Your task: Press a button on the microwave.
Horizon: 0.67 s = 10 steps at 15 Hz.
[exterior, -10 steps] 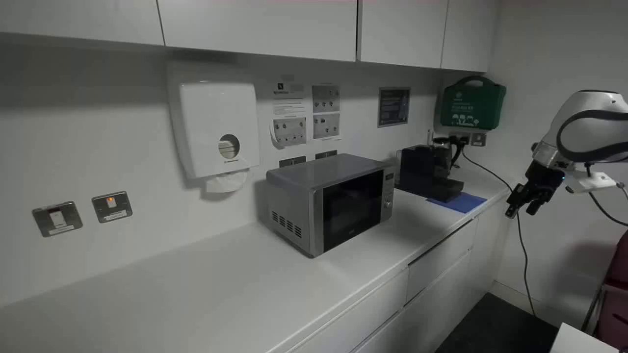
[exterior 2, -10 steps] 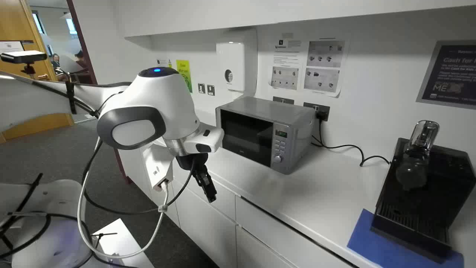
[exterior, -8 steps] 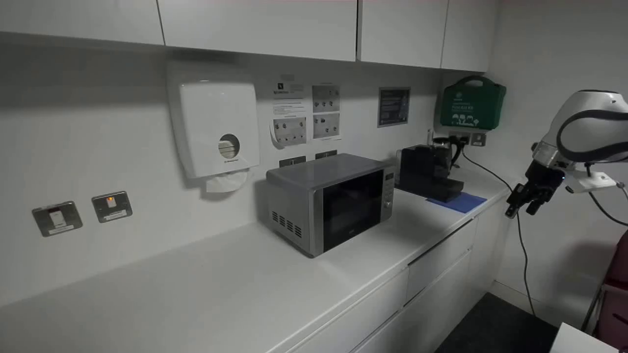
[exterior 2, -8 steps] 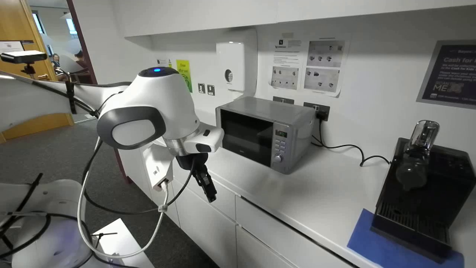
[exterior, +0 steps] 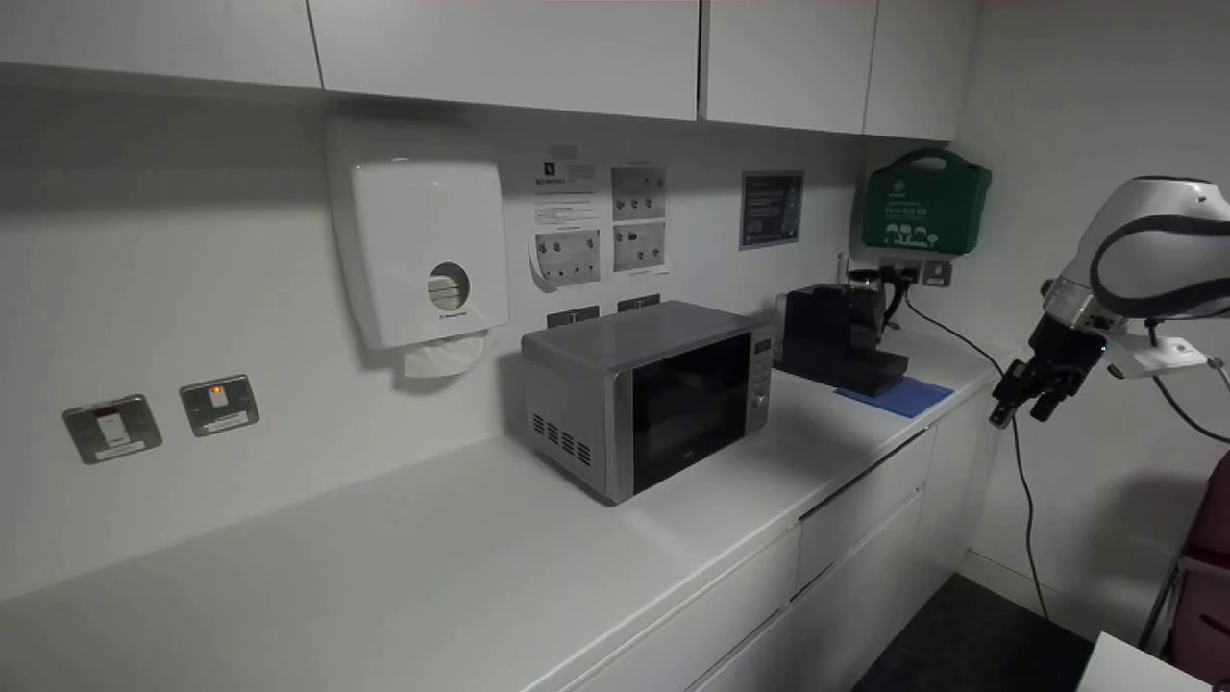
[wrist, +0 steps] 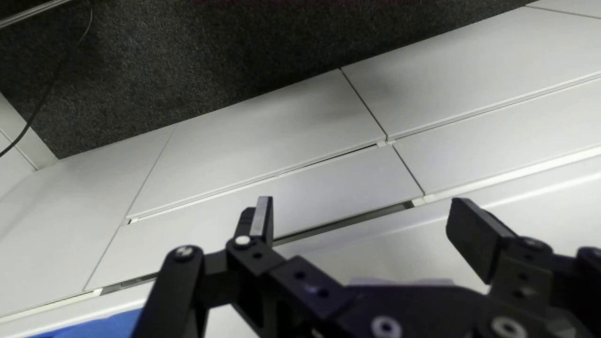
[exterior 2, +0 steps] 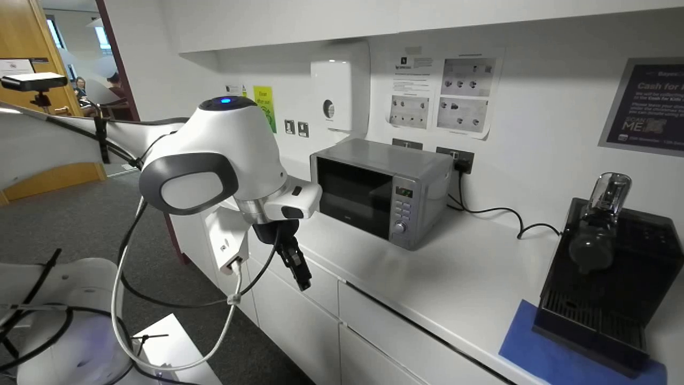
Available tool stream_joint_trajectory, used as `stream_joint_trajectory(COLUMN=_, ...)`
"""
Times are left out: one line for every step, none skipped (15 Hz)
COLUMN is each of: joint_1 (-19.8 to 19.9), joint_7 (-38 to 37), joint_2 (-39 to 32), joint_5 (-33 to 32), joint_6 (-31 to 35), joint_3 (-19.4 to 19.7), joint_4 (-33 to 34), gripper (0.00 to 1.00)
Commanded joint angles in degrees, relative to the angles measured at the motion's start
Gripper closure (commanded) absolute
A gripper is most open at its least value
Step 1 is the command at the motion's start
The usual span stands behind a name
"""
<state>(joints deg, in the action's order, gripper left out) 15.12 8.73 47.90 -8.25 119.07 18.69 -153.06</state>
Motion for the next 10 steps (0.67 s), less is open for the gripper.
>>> stream_joint_trajectory(joint_1=-0.08, joint_7=1.22, joint_2=0.37, joint_5=1.35, joint_6=0.98, joint_3=0.24, joint_4=-0.27, gripper=0.00)
stream_joint_trajectory(joint_1=-0.56, joint_7=0.74, joint_2=1.43, joint_5=3.03, joint_6=3.95, joint_3=0.86, joint_4=-1.37, gripper=0.00)
stream_joint_trajectory(joint_1=-0.51, joint_7=0.11, joint_2=1.61, joint_5=3.79, joint_6=5.71, joint_3=0.59, joint_4=-1.90, gripper=0.00)
stream_joint_trajectory(joint_1=-0.53, joint_7=-0.75, joint_2=1.81, joint_5=4.79, joint_6=8.14, joint_3=0.14, joint_4=-2.81, gripper=0.00)
stream_joint_trajectory(joint_1=-0.49, joint_7=-1.02, joint_2=2.09, joint_5=5.32, joint_6=11.17, joint_3=-0.38, joint_4=-3.91, gripper=0.00)
stream_joint_trajectory(joint_1=-0.71, joint_7=-1.20, joint_2=2.28, joint_5=6.02, joint_6=15.13, joint_3=-0.71, joint_4=-5.21, gripper=0.00)
stream_joint_trajectory(joint_1=-1.34, joint_7=-1.74, joint_2=2.46, joint_5=7.76, joint_6=19.09, joint_3=-0.77, joint_4=-6.43, gripper=0.00)
stream_joint_trajectory(joint_1=-1.97, joint_7=-2.21, joint_2=2.14, joint_5=9.33, joint_6=22.56, joint_3=-1.04, joint_4=-7.16, gripper=0.00)
stream_joint_trajectory(joint_1=-2.81, joint_7=-3.12, joint_2=1.63, joint_5=11.26, joint_6=25.83, joint_3=-1.35, joint_4=-7.69, gripper=0.00)
stream_joint_trajectory(joint_1=-4.18, joint_7=-4.63, joint_2=1.22, joint_5=13.93, joint_6=28.56, joint_3=-1.53, joint_4=-7.96, gripper=0.00)
